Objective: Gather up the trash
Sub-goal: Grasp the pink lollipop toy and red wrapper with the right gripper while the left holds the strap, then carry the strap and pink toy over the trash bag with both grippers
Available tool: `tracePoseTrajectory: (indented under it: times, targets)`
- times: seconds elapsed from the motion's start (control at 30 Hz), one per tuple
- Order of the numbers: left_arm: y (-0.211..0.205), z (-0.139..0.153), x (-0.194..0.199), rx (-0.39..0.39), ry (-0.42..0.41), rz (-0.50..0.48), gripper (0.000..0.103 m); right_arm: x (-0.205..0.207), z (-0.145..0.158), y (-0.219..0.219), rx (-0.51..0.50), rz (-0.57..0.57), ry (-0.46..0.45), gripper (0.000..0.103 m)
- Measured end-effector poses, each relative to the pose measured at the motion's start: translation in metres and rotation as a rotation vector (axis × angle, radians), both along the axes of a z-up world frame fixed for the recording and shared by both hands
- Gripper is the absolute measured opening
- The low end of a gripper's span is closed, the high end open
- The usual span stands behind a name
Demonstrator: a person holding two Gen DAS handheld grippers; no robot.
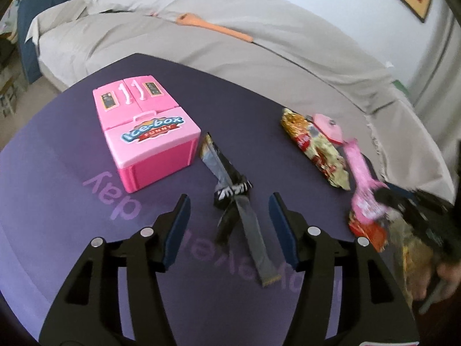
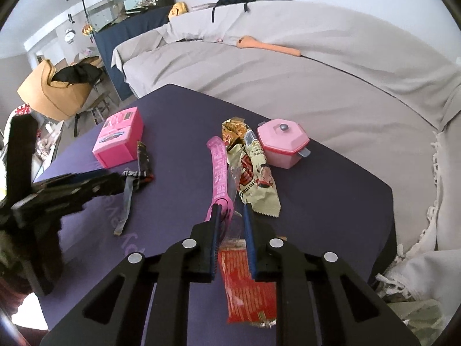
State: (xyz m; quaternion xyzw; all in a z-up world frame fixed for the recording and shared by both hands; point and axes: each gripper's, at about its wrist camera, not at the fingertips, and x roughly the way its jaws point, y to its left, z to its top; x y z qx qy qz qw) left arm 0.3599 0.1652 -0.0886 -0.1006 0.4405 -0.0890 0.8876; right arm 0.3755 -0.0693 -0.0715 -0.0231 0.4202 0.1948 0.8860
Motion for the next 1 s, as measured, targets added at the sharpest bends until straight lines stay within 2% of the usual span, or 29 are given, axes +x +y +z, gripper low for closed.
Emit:
tracePoseTrajectory:
  times: [0.13,0.2,0.3,0.47,0.63,0.77,1.0]
  targets:
    - [-0.014,-0.007,0.017,0.037,0.026,0.015,0.051,-0.012,0.008,-0.015,0.03,-0.011,-0.015,0.017]
    - [-0.021,-0.011,0.021,0.053,0.045,0.0,0.022,-0.017,0.012,-0.024,0.042,-0.023,-0.024,0.017]
    - [-0.028,-0.009,0.017,0.063,0.036,-0.015,0.017,-0.025,0.019,-0.033,0.046,-0.035,-0.041,0.017]
    - [-0.04,0.018,-0.008,0.066,-0.027,-0.039,0.016,-0.046,0.031,-0.051,0.061,-0.047,-0.075,0.017]
    - [-0.063,0.063,-0.046,0.068,-0.135,-0.072,0.016,-0.073,0.05,-0.063,0.076,-0.057,-0.125,0.017]
    - [-0.09,0.098,-0.08,0.065,-0.234,-0.116,0.016,-0.101,0.067,-0.08,0.084,-0.08,-0.175,0.017]
    - [-0.145,0.131,-0.124,0.023,-0.318,-0.217,0.016,-0.148,0.092,-0.125,0.092,-0.157,-0.251,0.017]
